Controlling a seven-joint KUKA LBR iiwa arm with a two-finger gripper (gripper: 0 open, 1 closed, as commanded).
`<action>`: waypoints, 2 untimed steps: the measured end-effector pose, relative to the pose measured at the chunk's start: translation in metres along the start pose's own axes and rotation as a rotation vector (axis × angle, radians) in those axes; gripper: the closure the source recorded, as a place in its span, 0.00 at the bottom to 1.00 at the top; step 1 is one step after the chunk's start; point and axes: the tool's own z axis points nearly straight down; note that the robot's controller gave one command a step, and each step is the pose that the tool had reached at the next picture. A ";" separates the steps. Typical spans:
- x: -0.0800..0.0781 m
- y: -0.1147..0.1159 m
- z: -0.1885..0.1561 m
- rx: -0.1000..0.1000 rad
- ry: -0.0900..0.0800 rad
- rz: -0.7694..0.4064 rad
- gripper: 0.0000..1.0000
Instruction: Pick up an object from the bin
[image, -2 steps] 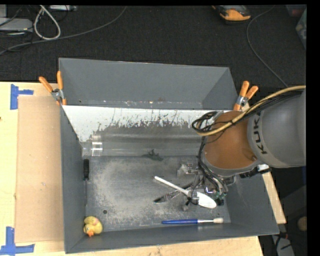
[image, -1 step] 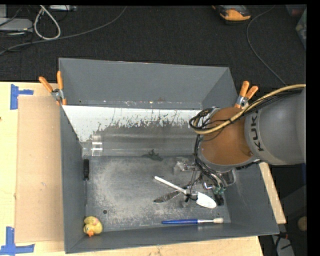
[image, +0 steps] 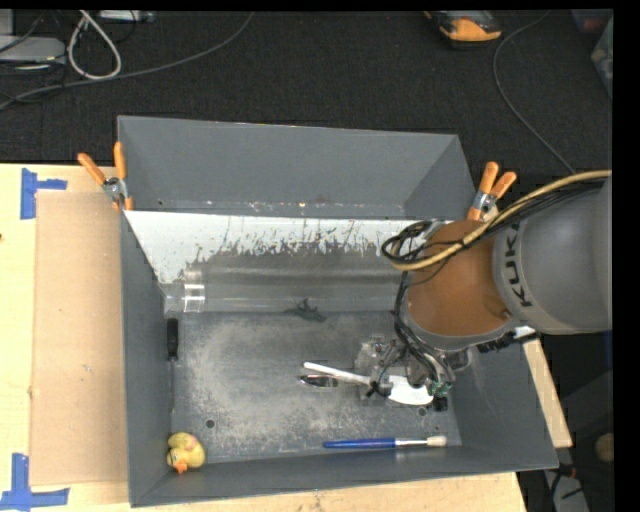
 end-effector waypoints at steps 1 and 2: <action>0.000 0.000 0.000 0.000 0.000 0.000 1.00; 0.001 0.000 -0.015 0.000 0.003 0.001 1.00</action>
Offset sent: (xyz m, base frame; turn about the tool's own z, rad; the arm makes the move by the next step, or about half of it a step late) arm 0.0001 0.0001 0.0304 0.0003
